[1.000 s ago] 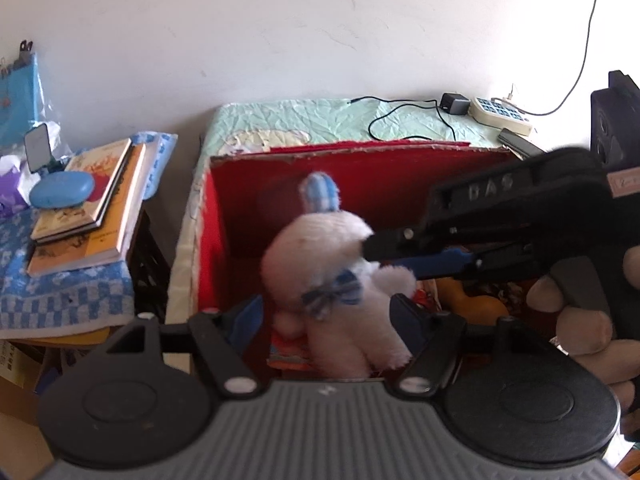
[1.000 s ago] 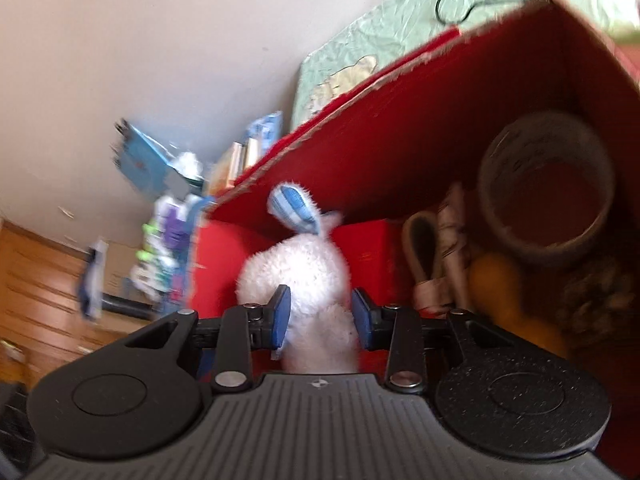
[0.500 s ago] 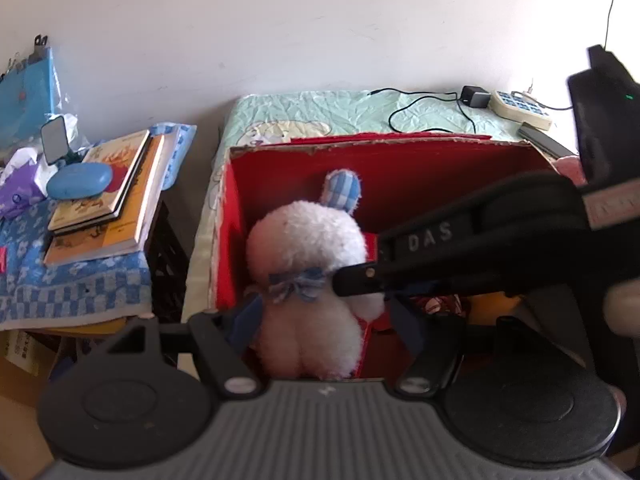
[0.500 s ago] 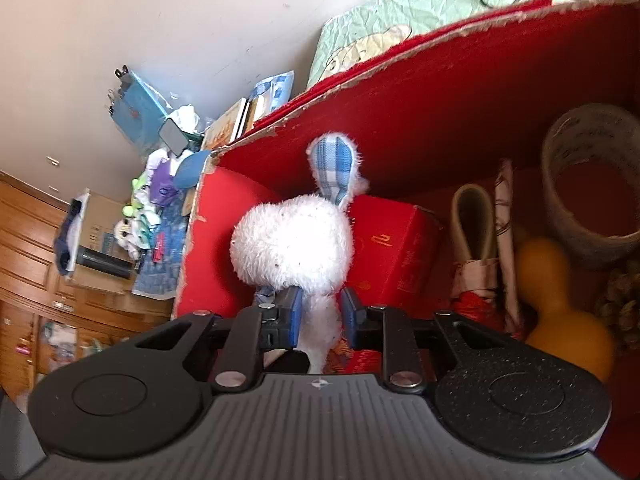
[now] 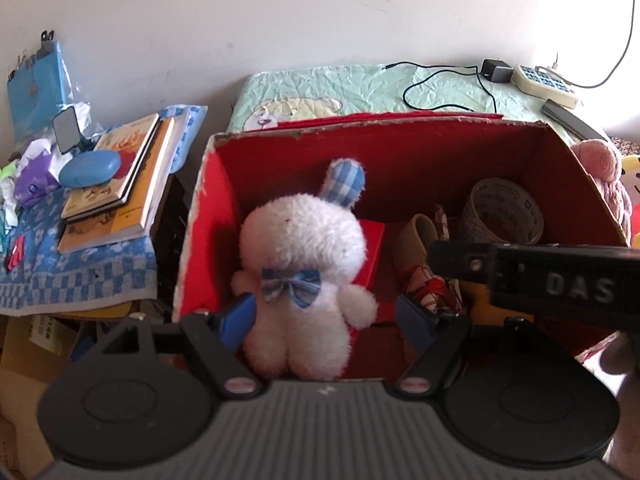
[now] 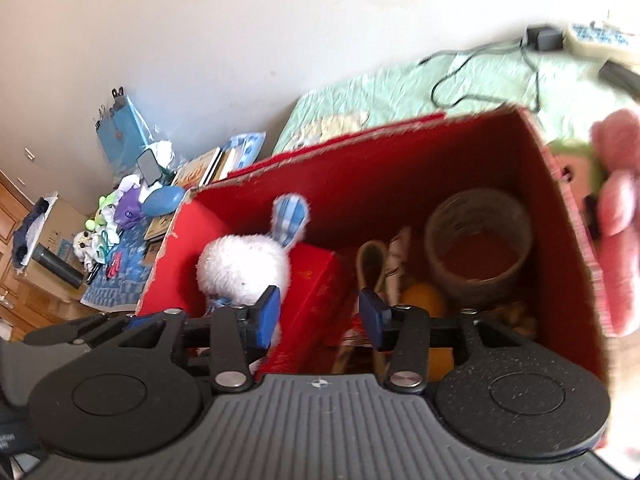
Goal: Organize objects
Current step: 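Lower the bunny into the red box and open the right tool, then move the right tool back to the yellow tiger plush on the bed, then grasp the yellow-and-pink tiger plush with the right tool, then carry the held tiger plush with the right tool to the red box, then lower the tiger plush into the red box and open the right tool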
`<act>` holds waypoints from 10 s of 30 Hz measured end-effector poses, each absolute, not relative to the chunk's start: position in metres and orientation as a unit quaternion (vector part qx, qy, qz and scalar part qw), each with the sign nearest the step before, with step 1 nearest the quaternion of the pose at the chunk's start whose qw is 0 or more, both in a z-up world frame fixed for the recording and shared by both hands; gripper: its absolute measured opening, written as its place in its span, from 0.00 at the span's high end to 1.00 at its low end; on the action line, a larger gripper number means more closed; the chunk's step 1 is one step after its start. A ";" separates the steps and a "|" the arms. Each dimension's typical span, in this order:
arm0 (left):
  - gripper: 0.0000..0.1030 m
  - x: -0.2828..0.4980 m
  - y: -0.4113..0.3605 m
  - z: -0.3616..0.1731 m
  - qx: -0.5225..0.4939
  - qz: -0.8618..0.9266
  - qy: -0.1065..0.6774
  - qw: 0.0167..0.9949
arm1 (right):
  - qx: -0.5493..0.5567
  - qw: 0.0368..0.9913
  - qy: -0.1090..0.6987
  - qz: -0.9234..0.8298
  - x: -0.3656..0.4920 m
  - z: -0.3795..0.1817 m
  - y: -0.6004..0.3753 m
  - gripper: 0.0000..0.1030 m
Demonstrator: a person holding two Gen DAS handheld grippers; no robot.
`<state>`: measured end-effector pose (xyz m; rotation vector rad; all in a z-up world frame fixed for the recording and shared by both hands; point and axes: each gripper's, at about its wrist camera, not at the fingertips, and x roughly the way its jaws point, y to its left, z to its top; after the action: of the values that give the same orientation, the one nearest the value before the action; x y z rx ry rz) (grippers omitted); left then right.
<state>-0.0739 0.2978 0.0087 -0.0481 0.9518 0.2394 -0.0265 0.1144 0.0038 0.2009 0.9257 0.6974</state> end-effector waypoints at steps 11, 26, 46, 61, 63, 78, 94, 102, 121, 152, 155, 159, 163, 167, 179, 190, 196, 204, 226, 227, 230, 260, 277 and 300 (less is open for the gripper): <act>0.18 -0.074 0.253 0.023 -0.023 0.142 0.456 0.878 | 0.073 0.850 0.403 0.330 -0.039 0.024 0.063 0.54; 0.12 -0.066 0.171 0.037 -0.006 0.144 0.453 0.880 | 0.069 0.861 0.383 0.328 -0.036 0.038 -0.004 0.53; 0.11 -0.043 0.076 0.047 0.027 0.109 0.445 0.889 | 0.101 0.872 0.381 0.291 -0.016 0.035 -0.091 0.50; 0.11 -0.025 0.012 0.038 0.050 0.074 0.459 0.884 | 0.118 0.878 0.398 0.238 -0.005 0.023 -0.150 0.49; 0.11 -0.023 0.004 0.037 0.054 0.070 0.460 0.884 | 0.122 0.878 0.400 0.233 -0.003 0.022 -0.157 0.49; 0.08 -0.002 -0.038 0.013 0.054 0.035 0.493 0.868 | 0.140 0.868 0.428 0.208 0.007 0.004 -0.196 0.49; 0.08 0.010 -0.048 -0.018 0.039 -0.001 0.528 0.848 | 0.193 0.840 0.473 0.182 0.017 -0.032 -0.229 0.49; 0.07 0.018 -0.050 -0.025 -0.005 -0.078 0.519 0.851 | 0.250 0.833 0.464 0.167 0.027 -0.036 -0.250 0.47; 0.03 0.089 -0.050 -0.038 -0.106 -0.166 0.484 0.853 | 0.345 0.793 0.467 0.186 0.116 -0.070 -0.265 0.35; 0.16 0.059 -0.052 -0.044 -0.113 -0.203 0.492 0.839 | 0.370 0.749 0.479 0.271 0.078 -0.068 -0.264 0.54; 0.16 0.037 -0.053 -0.034 -0.107 -0.205 0.486 0.843 | 0.363 0.751 0.476 0.279 0.062 -0.059 -0.264 0.54; 0.16 0.008 -0.054 -0.022 -0.088 -0.196 0.475 0.853 | 0.350 0.754 0.472 0.294 0.042 -0.046 -0.257 0.54; 0.16 -0.018 -0.047 -0.013 -0.082 -0.185 0.469 0.860 | 0.323 0.761 0.465 0.316 0.022 -0.033 -0.244 0.54; 0.16 -0.041 -0.031 0.001 -0.085 -0.171 0.452 0.872 | 0.314 0.757 0.460 0.343 0.010 -0.023 -0.231 0.54; 0.16 -0.088 0.042 0.062 -0.079 -0.145 0.361 0.918 | 0.298 0.767 0.402 0.403 -0.012 0.037 -0.165 0.54; 0.16 -0.107 0.151 0.086 -0.088 -0.114 0.324 0.935 | 0.298 0.760 0.385 0.430 -0.011 0.055 -0.063 0.54; 0.16 -0.097 0.191 0.066 -0.099 -0.100 0.346 0.927 | 0.289 0.756 0.410 0.421 -0.001 0.035 -0.020 0.54; 0.16 -0.082 0.210 0.032 -0.114 -0.107 0.390 0.908 | 0.281 0.761 0.447 0.377 0.015 0.005 -0.003 0.54; 0.12 -0.060 0.222 0.008 -0.122 -0.133 0.418 0.891 | 0.200 0.841 0.386 0.321 0.005 0.026 -0.001 0.47; 0.12 -0.061 0.222 0.009 -0.125 -0.137 0.415 0.891 | 0.199 0.841 0.383 0.327 0.004 0.029 0.000 0.55; 0.13 -0.061 0.218 0.009 -0.127 -0.143 0.416 0.889 | 0.183 0.847 0.370 0.335 0.002 0.035 0.007 0.64; 0.08 -0.077 0.229 0.027 -0.121 -0.128 0.395 0.902 | 0.217 0.852 0.335 0.337 -0.002 0.040 -0.017 0.72; 0.08 -0.080 0.251 0.020 -0.134 -0.036 0.420 0.897 | 0.189 0.835 0.392 0.336 -0.005 0.018 0.001 0.74; 0.01 -0.068 0.216 0.003 -0.049 0.038 0.470 0.880 | 0.192 0.839 0.391 0.328 -0.013 0.005 -0.010 0.76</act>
<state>-0.0683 0.2157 0.0031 -0.1023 0.9803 0.0782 -0.0130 -0.0096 0.0049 0.4051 0.8261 0.6937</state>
